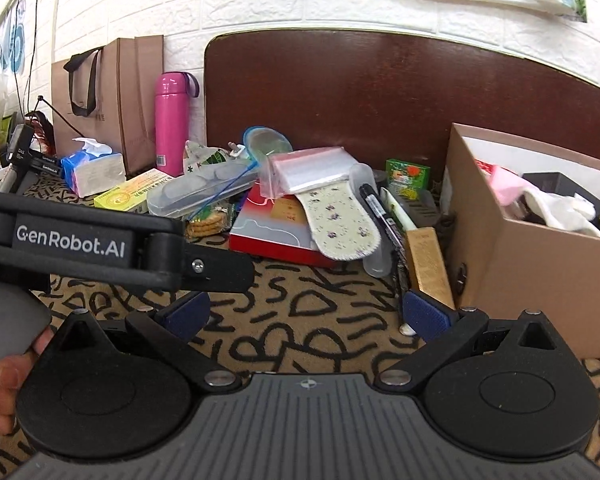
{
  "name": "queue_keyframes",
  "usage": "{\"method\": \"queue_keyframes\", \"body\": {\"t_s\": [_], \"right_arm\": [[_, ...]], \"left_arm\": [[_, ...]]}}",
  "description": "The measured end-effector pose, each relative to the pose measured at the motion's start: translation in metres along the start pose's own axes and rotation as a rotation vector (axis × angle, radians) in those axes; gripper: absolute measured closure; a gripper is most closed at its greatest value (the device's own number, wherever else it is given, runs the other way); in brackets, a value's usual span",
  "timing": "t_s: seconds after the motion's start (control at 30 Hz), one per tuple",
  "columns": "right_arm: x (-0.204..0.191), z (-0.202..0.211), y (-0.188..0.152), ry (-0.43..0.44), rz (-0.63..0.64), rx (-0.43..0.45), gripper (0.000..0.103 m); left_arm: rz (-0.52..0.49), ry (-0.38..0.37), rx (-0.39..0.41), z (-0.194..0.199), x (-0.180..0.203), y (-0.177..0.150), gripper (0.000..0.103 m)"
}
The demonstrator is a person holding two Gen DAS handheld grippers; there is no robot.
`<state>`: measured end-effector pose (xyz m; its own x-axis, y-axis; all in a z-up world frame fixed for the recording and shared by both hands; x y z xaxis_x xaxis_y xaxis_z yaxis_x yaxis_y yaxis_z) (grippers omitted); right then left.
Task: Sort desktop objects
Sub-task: 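Move the left gripper back toward the clear plastic glasses case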
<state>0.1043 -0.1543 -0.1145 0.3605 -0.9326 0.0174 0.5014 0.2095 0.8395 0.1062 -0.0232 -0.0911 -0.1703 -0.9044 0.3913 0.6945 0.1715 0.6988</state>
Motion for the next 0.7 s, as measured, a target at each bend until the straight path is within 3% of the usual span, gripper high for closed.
{"method": "queue_keyframes", "body": {"t_s": [0.5,0.7], "right_arm": [[-0.04,-0.056,0.035,0.122,0.052,-0.017,0.012],[-0.073,-0.08,0.053,0.183,0.113,-0.006,0.012]], "left_arm": [[0.017,0.082,0.093,-0.003,-0.063,0.058,0.003],[-0.04,0.109,0.072,-0.012,-0.087,0.081,0.008]]}}
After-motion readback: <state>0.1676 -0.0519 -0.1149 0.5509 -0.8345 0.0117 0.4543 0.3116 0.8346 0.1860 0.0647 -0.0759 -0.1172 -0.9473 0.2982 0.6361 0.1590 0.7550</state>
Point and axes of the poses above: each gripper's, at about its wrist camera, not at the fingertips, and z roughly against the way its jaws point, x to its right, y to its top, the point moved 6 cm from there along -z, roughly the way its jaws point, and after that the axes turned 5 degrees about -x, right-handed, at the moved point
